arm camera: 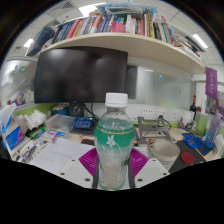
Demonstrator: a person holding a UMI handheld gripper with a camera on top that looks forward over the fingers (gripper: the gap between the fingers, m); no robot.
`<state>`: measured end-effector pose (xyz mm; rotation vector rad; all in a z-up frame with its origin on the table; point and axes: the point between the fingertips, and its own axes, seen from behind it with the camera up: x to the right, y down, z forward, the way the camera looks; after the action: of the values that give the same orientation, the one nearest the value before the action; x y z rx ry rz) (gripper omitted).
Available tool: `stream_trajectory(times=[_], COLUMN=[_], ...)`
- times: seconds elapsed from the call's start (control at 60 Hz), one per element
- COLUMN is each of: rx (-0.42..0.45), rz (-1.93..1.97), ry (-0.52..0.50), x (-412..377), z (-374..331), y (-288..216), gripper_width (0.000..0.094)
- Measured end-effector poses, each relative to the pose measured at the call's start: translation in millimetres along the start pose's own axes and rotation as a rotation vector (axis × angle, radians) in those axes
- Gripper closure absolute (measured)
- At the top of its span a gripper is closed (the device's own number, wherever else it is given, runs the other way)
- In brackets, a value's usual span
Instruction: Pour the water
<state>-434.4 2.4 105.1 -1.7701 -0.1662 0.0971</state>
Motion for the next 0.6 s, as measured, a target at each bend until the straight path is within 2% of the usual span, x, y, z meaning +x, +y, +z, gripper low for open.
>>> stream_trajectory(times=[0.033, 0.083, 0.1, 0.233, 0.433, 0.6], rx=[0.010, 0.026, 0.035, 0.037, -0.002, -0.099], rz=[0.012, 0.017, 0.014, 0.031, 0.234, 0.626], ry=[0.003, 0.008, 0.005, 0.025, -0.057, -0.135], x=[1.1, 3.0, 2.5, 9.4, 16.4, 29.8], z=[0.8, 3.0, 4.0, 11.4, 8.4, 11.5], y=[-0.8, -2.3, -3.4, -5.3, -37.9, -56.4], gripper_width=[0.0565, 0.0577, 0.0642, 0.0646, 0.0648, 0.0649])
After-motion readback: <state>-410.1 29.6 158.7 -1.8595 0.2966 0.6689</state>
